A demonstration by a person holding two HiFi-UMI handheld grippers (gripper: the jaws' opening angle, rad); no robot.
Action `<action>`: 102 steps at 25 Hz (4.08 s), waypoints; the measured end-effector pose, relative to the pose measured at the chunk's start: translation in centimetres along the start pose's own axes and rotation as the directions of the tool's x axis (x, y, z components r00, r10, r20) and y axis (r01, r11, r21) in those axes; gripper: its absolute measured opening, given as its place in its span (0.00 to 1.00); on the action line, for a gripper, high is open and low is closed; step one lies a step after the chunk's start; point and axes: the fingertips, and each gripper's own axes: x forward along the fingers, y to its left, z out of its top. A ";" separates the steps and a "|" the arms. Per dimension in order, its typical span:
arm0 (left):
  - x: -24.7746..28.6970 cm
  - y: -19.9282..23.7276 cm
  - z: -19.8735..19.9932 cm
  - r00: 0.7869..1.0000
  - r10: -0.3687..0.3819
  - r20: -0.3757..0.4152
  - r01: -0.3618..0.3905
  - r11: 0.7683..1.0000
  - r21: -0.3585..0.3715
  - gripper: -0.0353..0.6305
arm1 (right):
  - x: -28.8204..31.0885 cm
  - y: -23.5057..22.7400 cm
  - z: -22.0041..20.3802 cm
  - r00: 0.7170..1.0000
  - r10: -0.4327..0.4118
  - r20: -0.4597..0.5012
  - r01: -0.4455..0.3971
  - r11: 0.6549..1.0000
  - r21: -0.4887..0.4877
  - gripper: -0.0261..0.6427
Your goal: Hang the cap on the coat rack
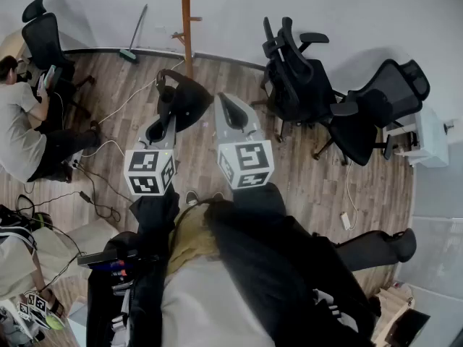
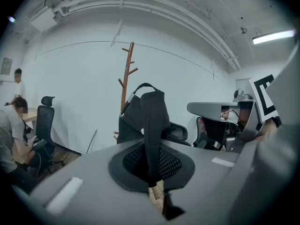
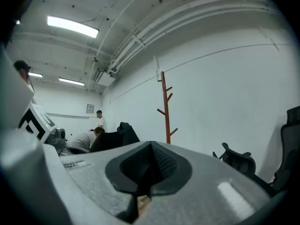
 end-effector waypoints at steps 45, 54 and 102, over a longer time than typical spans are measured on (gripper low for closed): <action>1.1 6.2 -4.7 0.995 0.064 -0.070 -0.071 0.992 -0.100 0.06 | 4.7 0.9 -5.6 0.993 -0.006 -0.121 0.010 0.999 0.032 0.03; 5.9 7.4 0.4 0.991 0.132 -0.016 -0.132 0.990 -0.050 0.06 | 9.5 -2.7 -2.8 0.996 0.067 -0.061 -0.064 0.997 0.045 0.03; 21.3 17.8 12.1 1.000 -0.007 -0.009 0.008 0.996 0.093 0.06 | 28.3 -10.1 -1.1 0.995 0.004 -0.096 0.001 0.999 0.053 0.03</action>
